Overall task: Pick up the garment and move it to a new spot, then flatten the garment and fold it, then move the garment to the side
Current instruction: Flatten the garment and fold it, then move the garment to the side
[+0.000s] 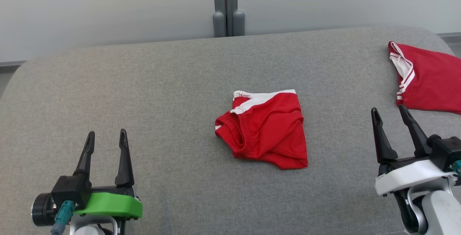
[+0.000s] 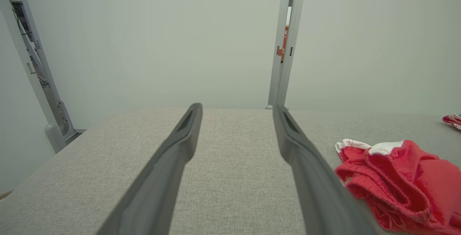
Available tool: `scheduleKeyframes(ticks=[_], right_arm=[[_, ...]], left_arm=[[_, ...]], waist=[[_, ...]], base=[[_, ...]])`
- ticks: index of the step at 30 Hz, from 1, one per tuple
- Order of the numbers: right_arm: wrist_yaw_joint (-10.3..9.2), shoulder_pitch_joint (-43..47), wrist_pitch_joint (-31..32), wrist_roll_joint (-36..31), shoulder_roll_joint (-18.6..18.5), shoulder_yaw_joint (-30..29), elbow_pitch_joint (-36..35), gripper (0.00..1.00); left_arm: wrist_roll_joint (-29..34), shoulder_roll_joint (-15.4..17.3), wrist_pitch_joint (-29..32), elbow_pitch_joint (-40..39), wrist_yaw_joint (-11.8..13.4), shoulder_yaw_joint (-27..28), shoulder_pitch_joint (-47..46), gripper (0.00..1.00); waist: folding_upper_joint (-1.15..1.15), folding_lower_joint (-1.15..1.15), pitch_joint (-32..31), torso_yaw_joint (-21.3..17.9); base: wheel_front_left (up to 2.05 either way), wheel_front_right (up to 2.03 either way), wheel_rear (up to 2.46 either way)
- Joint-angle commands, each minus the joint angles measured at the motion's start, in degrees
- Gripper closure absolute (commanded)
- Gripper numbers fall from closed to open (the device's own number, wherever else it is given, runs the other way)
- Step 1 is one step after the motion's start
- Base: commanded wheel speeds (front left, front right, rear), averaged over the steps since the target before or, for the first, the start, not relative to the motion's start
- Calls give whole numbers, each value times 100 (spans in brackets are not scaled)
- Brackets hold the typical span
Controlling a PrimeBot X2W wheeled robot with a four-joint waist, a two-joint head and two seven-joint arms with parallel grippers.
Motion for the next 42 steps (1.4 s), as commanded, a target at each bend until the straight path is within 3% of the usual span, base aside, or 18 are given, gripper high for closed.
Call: scheduleKeyframes(ticks=[1,18,42], right_arm=[[-5,131,-11,-45,19,-29,-100,0],[-5,1036,85,-207,328,-275,-757,0],[-5,1233,864,-460,563,-425,-1267,0]], left_arm=[[53,41,-17,-11,-40,34,115,0],[86,260,2,-9,-74,182,552,0],[-103,406,618,-587,6,71,753,0]], waist=[[0,0,-130,-91],[0,0,-333,5],[0,0,-329,229]], base=[[0,0,0],[0,0,0],[0,0,0]])
